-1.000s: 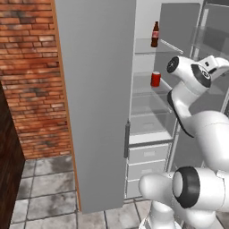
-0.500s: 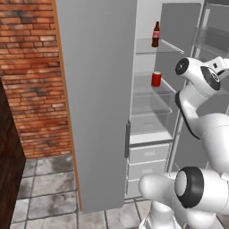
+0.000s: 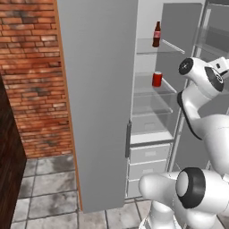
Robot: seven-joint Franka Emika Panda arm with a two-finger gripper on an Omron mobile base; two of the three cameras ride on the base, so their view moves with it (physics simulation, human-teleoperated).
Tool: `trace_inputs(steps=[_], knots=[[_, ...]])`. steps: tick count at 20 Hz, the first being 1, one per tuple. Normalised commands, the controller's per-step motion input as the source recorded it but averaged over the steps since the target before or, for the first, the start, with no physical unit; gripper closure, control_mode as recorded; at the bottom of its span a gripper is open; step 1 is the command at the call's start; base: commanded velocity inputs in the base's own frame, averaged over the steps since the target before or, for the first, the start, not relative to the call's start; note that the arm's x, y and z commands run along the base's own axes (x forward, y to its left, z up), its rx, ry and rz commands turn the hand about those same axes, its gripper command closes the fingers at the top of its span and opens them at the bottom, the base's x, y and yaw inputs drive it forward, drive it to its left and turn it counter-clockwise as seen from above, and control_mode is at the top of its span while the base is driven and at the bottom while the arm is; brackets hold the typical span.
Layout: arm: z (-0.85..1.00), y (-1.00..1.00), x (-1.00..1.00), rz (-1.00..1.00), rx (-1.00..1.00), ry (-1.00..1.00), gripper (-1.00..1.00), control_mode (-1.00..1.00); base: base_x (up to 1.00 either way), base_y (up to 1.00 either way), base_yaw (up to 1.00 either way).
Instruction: Open the fridge, grab two sodas, and place both sodas inside the bowl with ice on the dining counter.
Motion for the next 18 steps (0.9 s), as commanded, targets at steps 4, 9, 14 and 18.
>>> trace_inputs(steps=[4, 9, 14, 18], knots=[[0.0, -0.33, -0.05, 0.0, 0.0, -0.07, -1.0, -1.0, 0.0, 0.0, 0.0], [0.0, 0.44, -0.11, 0.0, 0.0, -0.1, -1.0, -1.0, 0.0, 0.0, 0.0], [0.0, 0.85, 0.01, 0.0, 0.0, -0.07, -1.0, -1.0, 0.0, 0.0, 0.0], [-0.02, 0.95, 0.1, 0.03, 0.0, -0.04, -1.0, -1.0, 0.0, 0.0, 0.0]])
